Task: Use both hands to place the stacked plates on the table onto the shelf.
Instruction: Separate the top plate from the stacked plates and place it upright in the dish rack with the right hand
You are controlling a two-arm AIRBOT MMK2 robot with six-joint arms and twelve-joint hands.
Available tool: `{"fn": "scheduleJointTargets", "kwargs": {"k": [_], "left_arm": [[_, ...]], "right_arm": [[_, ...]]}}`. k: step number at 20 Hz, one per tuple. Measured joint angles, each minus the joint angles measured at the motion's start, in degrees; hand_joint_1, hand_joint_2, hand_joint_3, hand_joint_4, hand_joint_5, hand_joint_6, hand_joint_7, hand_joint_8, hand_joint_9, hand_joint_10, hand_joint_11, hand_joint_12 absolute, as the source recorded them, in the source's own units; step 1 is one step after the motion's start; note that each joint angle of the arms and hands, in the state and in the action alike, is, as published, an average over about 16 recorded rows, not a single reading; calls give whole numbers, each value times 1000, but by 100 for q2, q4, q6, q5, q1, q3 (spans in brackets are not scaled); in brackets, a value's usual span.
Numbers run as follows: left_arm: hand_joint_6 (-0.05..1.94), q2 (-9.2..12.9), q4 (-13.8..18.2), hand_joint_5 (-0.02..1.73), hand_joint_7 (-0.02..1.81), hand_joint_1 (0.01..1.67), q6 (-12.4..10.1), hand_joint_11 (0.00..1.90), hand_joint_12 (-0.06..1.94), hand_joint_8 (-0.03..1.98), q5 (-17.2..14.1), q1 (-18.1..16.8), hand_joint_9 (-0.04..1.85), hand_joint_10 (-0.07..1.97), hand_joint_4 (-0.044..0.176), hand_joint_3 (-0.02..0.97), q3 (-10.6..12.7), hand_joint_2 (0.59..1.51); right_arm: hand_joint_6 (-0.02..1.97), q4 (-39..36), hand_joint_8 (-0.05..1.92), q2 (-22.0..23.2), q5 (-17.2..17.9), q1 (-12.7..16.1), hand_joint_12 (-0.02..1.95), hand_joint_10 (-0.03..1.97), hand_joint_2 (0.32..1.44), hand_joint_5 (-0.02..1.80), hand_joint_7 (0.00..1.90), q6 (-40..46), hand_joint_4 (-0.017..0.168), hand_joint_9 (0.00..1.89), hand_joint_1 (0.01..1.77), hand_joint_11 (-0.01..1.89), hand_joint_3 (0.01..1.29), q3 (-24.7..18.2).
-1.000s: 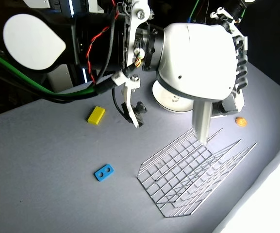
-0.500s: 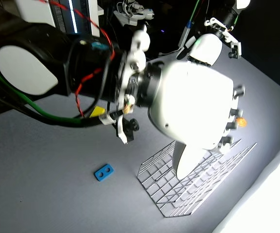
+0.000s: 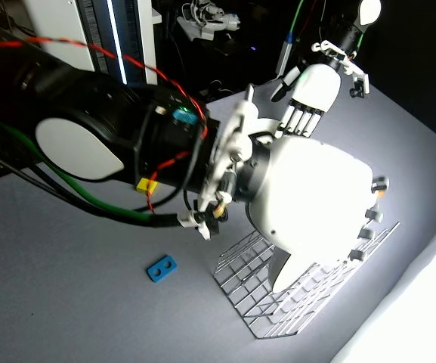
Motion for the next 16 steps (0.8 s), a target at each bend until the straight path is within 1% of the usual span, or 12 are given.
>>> {"fn": "scheduleJointTargets", "kwargs": {"k": [5, 9, 13, 16], "left_arm": [[4, -28, -494, 158, 169, 17, -140, 15, 225, 9, 208, 177, 135, 7, 5, 10, -42, 1202], [3, 37, -807, 157, 168, 17, -220, 14, 235, 10, 261, 206, 132, 7, 5, 10, -89, 1206], [4, 114, -929, 163, 174, 17, -222, 14, 257, 14, 268, 160, 132, 7, 4, 10, -131, 1207], [5, 166, -943, 163, 174, 17, -212, 14, 276, 15, 341, 103, 127, 2, 3, 10, -162, 1207]], "right_arm": [[1013, 172, 968, -185, 69, -220, 1455, 815, 1004, 883, 1059, -134, -8, 1074, 1262, 823, 11, 217], [1028, 283, 990, -273, 155, -405, 1462, 811, 1006, 872, 1058, -228, -8, 1074, 1255, 826, 12, 336], [1071, 354, 1010, -318, 248, -567, 1487, 816, 1016, 845, 1028, -302, -8, 1037, 1239, 801, 12, 421], [981, 368, 902, -340, 279, -646, 1500, 811, 1032, 804, 981, -316, -7, 981, 1192, 718, 12, 481]]}}
